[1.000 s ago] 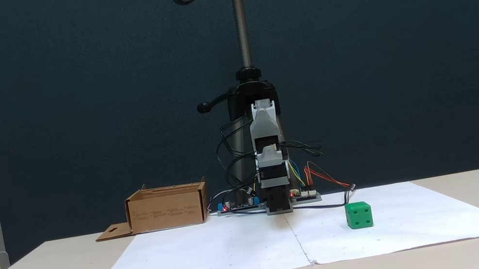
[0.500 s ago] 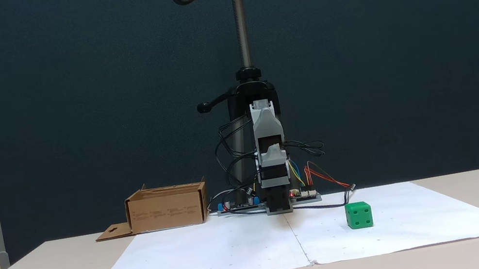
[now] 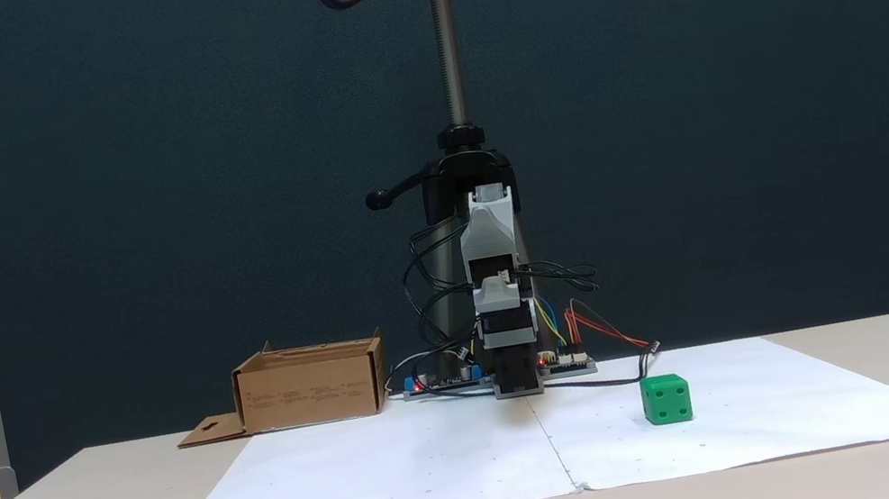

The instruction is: Grasp a green dice and put it in the bin.

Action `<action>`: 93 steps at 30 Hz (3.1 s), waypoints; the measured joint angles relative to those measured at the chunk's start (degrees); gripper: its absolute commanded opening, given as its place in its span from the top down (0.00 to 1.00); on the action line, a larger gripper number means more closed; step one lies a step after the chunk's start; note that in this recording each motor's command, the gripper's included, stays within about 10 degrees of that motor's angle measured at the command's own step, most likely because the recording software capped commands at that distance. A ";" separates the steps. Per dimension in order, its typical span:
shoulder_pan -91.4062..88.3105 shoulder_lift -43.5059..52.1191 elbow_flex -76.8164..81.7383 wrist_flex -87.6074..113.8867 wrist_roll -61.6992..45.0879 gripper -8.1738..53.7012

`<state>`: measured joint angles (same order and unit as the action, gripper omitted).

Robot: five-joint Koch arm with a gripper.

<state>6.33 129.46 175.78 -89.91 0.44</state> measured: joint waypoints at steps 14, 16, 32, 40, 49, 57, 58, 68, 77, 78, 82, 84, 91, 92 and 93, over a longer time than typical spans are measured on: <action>-0.35 -0.09 -0.26 5.98 0.00 0.19; -0.70 -0.09 -2.02 11.69 0.00 0.18; -6.33 -0.18 -37.18 72.86 2.02 0.16; -6.94 -1.67 -53.79 100.02 5.36 0.17; -12.39 -7.56 -71.28 128.06 18.63 0.16; -25.93 -11.60 -74.62 151.26 29.62 0.16; -26.10 -11.95 -75.15 153.54 30.06 0.16; -29.79 -17.67 -81.74 159.43 35.07 0.16; -32.70 -17.93 -83.06 159.26 38.76 0.16; -33.13 -18.28 -83.06 159.08 39.20 0.16; -35.77 -20.57 -83.06 157.15 39.64 0.16; -36.74 -22.85 -82.97 155.39 39.64 0.16; -38.06 -29.97 -87.19 151.52 39.73 0.15; -38.14 -30.85 -87.19 151.44 39.64 0.15; -38.50 -31.90 -87.19 151.35 39.64 0.15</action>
<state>-32.17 97.56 88.59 61.44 40.08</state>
